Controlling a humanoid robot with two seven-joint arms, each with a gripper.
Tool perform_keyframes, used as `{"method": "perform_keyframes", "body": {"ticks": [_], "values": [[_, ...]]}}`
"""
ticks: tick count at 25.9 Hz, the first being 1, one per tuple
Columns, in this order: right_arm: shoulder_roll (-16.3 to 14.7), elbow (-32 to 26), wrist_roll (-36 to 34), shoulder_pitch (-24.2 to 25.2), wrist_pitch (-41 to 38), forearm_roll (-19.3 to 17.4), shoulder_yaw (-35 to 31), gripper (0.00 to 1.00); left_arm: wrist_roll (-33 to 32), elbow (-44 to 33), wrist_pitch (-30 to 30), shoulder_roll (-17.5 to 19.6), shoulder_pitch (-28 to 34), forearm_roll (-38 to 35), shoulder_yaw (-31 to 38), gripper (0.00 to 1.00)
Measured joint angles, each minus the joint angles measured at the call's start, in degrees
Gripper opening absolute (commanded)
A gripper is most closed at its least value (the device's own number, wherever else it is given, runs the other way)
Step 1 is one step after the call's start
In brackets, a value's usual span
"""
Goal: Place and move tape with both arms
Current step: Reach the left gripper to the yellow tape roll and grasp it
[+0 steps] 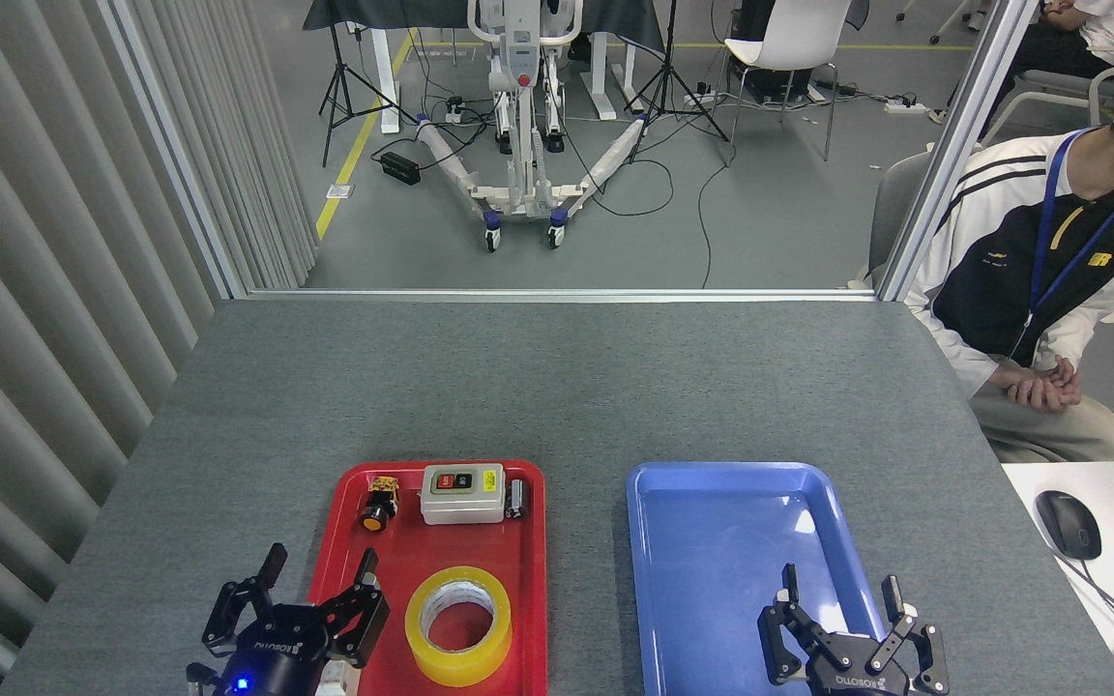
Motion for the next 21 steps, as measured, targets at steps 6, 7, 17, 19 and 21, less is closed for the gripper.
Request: {"method": "perform_keyframes", "body": {"ticks": [6, 7, 17, 19, 21], "values": [[0.02, 0.03, -0.01, 0.0, -0.01, 0.0, 0.0, 0.99, -18.7, 1.09, -4.66, 0.13, -5.7, 0.23, -1.06, 1.0], [0.02, 0.03, -0.02, 0.0, -0.02, 0.0, 0.0, 0.99, -20.42, 1.77, -5.87, -0.01, -6.47, 0.26, -1.23, 1.0], [0.09, 0.03, 0.14, 0.0, -0.01, 0.0, 0.08, 0.99, -25.81, 14.52, -16.93, -2.04, -13.22, 1.69, -2.88, 0.99], [0.09, 0.03, 0.2, 0.0, -0.01, 0.0, 0.08, 0.99, -27.0, 15.36, -17.28, -2.13, -13.63, 1.7, -2.9, 0.99], [0.06, 0.03, 0.27, 0.0, -0.02, 0.0, 0.09, 0.99, -29.06, 16.04, -17.44, -2.13, -14.05, 1.54, -2.91, 0.99]]}}
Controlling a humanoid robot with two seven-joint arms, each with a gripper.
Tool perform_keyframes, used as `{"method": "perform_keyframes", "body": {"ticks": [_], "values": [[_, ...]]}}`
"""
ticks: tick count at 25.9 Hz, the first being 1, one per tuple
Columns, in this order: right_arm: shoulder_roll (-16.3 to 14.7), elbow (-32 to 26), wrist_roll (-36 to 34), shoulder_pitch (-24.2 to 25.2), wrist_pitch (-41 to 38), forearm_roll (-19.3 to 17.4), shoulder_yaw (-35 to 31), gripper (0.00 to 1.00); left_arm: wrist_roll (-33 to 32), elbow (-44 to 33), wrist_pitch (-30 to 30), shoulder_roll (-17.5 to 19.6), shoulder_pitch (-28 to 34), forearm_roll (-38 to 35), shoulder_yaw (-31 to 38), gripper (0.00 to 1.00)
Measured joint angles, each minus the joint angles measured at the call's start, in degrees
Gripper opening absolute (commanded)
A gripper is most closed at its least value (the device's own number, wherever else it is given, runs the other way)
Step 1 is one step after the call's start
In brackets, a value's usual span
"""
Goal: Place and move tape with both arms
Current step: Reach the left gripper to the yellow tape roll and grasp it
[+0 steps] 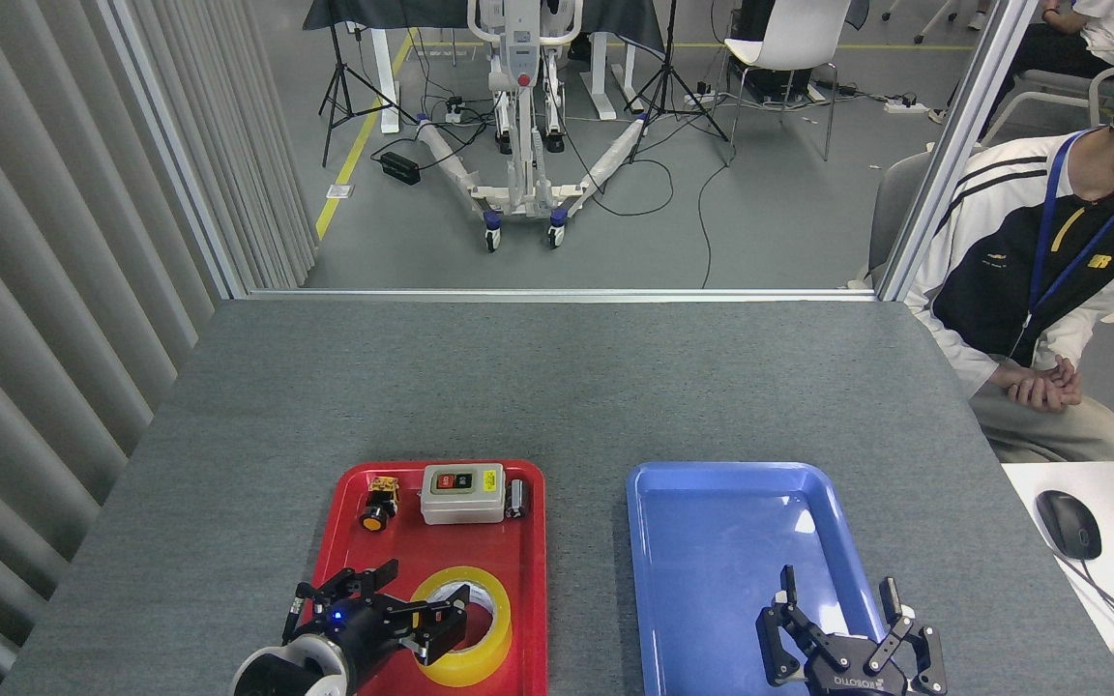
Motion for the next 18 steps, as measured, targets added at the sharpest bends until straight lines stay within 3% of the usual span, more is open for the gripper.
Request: {"method": "perform_keyframes", "body": {"ticks": [5, 6, 8, 11, 12, 18], "values": [[-0.04, 0.0, 0.07, 0.0, 0.0, 0.0, 0.0, 0.99, -6.08, 1.65, 0.0, -0.01, -1.03, -0.7, 0.1, 0.95], [-0.04, 0.0, 0.08, -0.01, 0.0, 0.0, 0.0, 0.99, -6.69, 1.79, 0.0, -0.01, -1.17, -0.79, 0.14, 0.9], [-0.05, 0.0, 0.09, -0.01, 0.0, 0.0, 0.0, 0.99, -7.37, 1.98, 0.09, -0.03, -1.42, -0.89, 0.25, 0.69], [-0.05, 0.0, 0.11, -0.01, 0.0, 0.0, 0.0, 0.99, -8.03, 2.5, 0.31, 0.05, -1.69, -1.07, 0.37, 0.11], [-0.05, 0.0, 0.11, -0.01, 0.0, 0.0, 0.0, 0.99, -8.3, 2.72, 0.32, 0.06, -1.7, -1.12, 0.39, 0.0], [-0.18, 0.0, 0.16, 0.02, 0.0, 0.0, 0.0, 0.99, -10.73, 2.65, -0.99, -0.09, -1.88, -1.15, 0.51, 0.0]]}}
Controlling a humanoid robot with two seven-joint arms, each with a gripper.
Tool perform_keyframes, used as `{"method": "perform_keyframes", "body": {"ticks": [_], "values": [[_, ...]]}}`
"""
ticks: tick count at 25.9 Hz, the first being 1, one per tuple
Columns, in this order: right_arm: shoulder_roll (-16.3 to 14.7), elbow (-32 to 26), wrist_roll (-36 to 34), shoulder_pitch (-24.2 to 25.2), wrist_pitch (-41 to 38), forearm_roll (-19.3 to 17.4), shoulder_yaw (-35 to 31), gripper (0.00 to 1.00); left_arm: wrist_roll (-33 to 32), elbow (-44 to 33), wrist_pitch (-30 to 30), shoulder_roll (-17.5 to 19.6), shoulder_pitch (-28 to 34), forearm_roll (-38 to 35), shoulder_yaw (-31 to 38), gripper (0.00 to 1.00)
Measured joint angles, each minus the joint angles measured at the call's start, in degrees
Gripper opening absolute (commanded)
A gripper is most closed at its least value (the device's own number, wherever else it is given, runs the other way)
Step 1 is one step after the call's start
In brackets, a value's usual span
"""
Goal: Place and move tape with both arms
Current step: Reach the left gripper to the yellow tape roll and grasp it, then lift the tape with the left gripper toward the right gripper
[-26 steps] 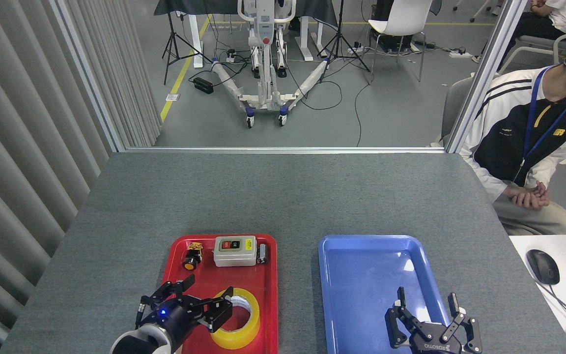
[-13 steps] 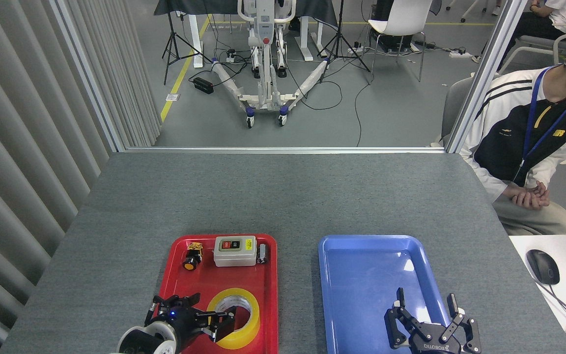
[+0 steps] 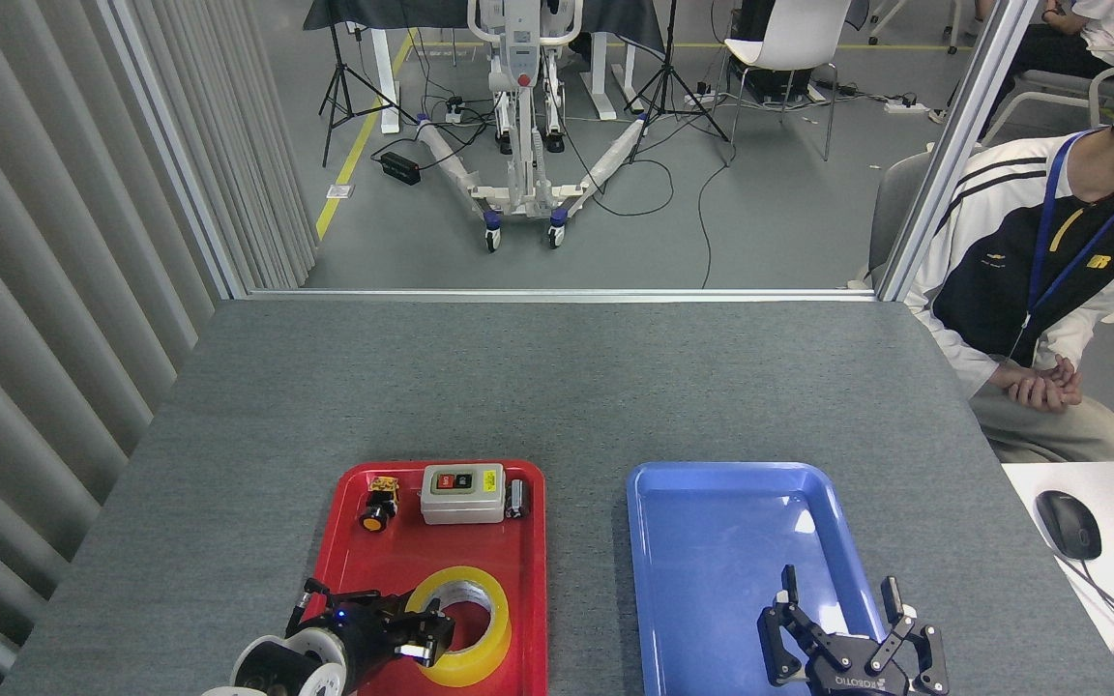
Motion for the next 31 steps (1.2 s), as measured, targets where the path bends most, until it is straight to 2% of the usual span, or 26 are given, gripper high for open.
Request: {"method": "perform_keyframes", "body": {"ticks": [3, 6, 9, 11, 15, 18, 22, 25, 31], "values": [[-0.04, 0.0, -0.38, 0.03, -0.14, 0.04, 0.0, 0.99, -0.94, -2.1, -3.43, -0.2, -0.44, 0.55, 0.13, 0.0], [-0.06, -0.03, -0.52, 0.09, -0.15, 0.06, 0.01, 0.99, 2.62, -5.48, -7.71, -0.79, -0.88, 1.46, 0.08, 0.0], [-0.19, -0.07, -0.59, 0.13, -0.23, 0.14, 0.06, 0.99, 9.2, -6.87, -14.62, -1.95, -1.02, 4.27, -0.16, 0.0], [-0.25, -0.08, -0.62, 0.2, -0.8, 0.32, 0.08, 0.99, 14.73, -5.93, -21.12, -2.58, -1.01, 8.75, -0.52, 0.0], [-1.37, -0.13, -1.68, 1.22, -7.06, 1.0, -0.19, 0.99, 25.49, -0.23, -26.42, -2.99, -1.37, 18.6, -2.41, 0.0], [-4.19, -0.41, -6.45, 2.95, -20.59, 1.4, -2.15, 0.99, 30.48, 2.61, -27.37, -3.71, -2.18, 21.86, -4.08, 0.0], [-6.51, -1.25, -11.88, 5.05, -38.95, 1.56, -5.0, 0.99, 32.32, 4.08, -27.7, -4.49, -2.66, 22.97, -5.2, 0.0], [-7.09, -1.62, -13.1, 5.16, -44.42, 1.57, -5.45, 0.99, 33.01, 4.33, -27.79, -4.62, -2.54, 23.17, -6.34, 0.0], [-7.24, -1.77, -13.47, 3.04, -46.21, 1.68, -1.0, 0.99, 33.66, 3.54, -27.87, -4.44, -1.52, 23.33, -8.93, 0.0]]}}
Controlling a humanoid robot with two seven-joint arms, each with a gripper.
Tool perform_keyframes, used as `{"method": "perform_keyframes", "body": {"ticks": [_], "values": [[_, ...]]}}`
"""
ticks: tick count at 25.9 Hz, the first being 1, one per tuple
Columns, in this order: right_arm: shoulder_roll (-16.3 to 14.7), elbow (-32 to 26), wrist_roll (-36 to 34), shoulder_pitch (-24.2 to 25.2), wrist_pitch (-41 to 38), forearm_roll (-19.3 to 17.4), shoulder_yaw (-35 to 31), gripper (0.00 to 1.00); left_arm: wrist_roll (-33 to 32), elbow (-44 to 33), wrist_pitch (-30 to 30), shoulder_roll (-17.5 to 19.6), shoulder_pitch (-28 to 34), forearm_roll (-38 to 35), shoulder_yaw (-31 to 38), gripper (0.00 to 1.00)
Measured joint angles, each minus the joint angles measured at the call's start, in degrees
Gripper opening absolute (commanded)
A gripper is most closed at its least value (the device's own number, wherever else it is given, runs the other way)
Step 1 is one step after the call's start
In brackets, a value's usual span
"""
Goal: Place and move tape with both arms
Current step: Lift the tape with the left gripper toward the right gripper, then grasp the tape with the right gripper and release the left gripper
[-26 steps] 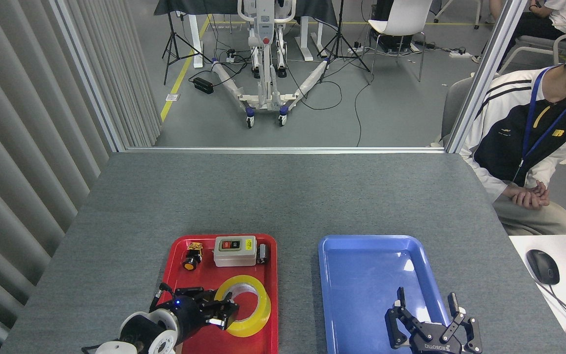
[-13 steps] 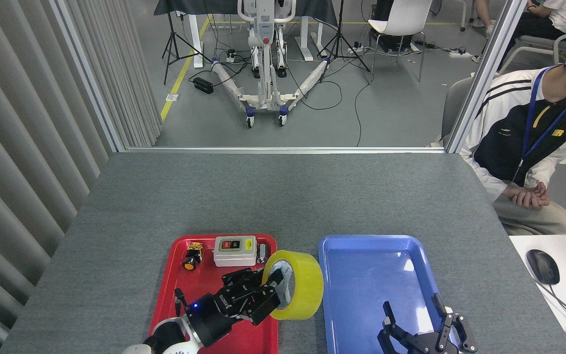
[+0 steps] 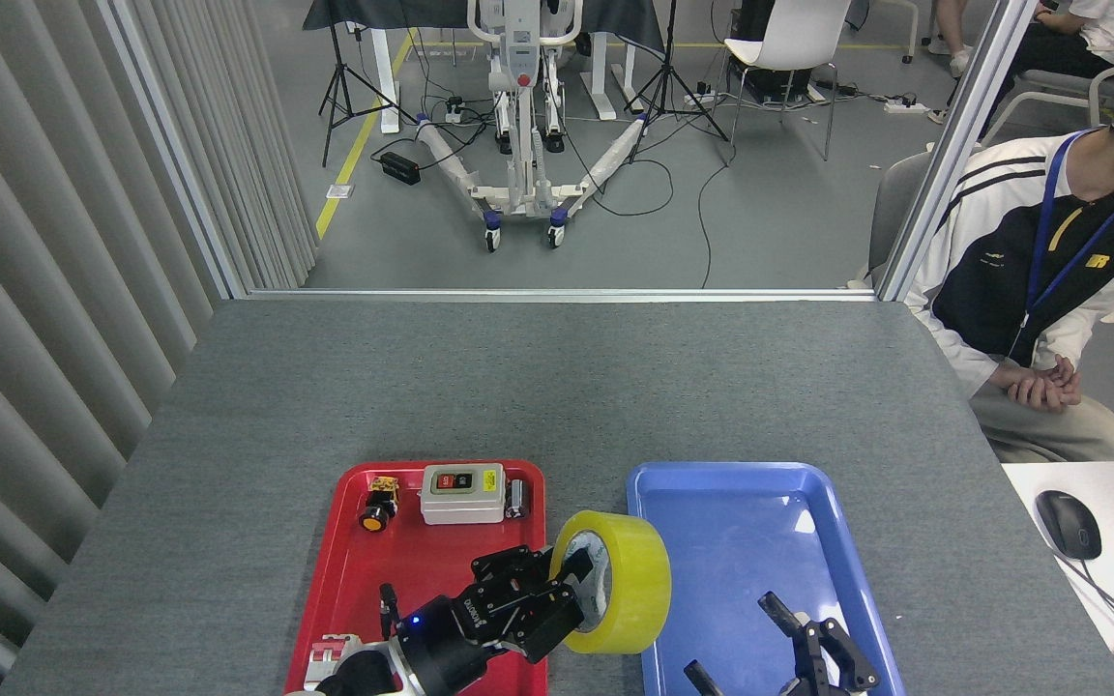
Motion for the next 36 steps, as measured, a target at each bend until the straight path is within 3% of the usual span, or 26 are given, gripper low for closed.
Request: {"method": "perform_keyframes", "body": {"ticks": [10, 12, 17, 21, 22, 25, 26, 33, 36], "values": [[-0.78, -0.06, -0.19, -0.96, 0.58, 0.29, 8.69, 0.99, 0.17, -0.39, 0.0, -0.17, 1.17, 0.05, -1.93, 0.0], [-0.62, -0.04, -0.2, -1.0, 0.58, 0.49, 9.38, 0.94, 0.16, -0.48, 0.0, -0.23, 1.52, 0.06, -2.4, 0.0], [-0.4, 0.0, -0.21, -0.98, 0.43, 0.94, 9.97, 0.42, 0.17, -0.9, 0.0, -0.3, 2.18, 0.12, -3.06, 0.0], [-0.49, 0.01, -0.28, -0.55, -0.41, 2.06, 10.1, 0.16, 0.26, -1.02, 0.45, -0.52, 2.37, 0.14, -3.52, 0.0], [-0.51, 0.04, -0.42, -0.45, -0.5, 2.26, 10.1, 0.12, 0.28, -1.04, 0.64, -0.55, 2.41, 0.14, -3.58, 0.13], [-0.59, 0.05, -0.44, -0.21, -1.3, 2.58, 10.11, 0.04, 0.17, -1.04, 0.68, -0.68, 2.49, 0.29, -3.61, 0.87], [-0.59, 0.05, -0.5, -0.16, -1.45, 2.62, 10.12, 0.04, 0.17, -1.03, 0.48, -0.72, 2.52, 0.41, -3.58, 1.0], [-0.6, 0.1, -0.47, -0.14, -2.32, 2.78, 10.04, 0.0, 1.07, -2.47, -0.17, -0.55, 2.58, 2.77, -1.34, 1.0], [-0.53, 0.1, -0.32, -0.2, -2.42, 2.75, 9.82, 0.0, 1.34, -3.04, 0.8, -0.18, 2.61, 7.56, 1.47, 1.0]]}}
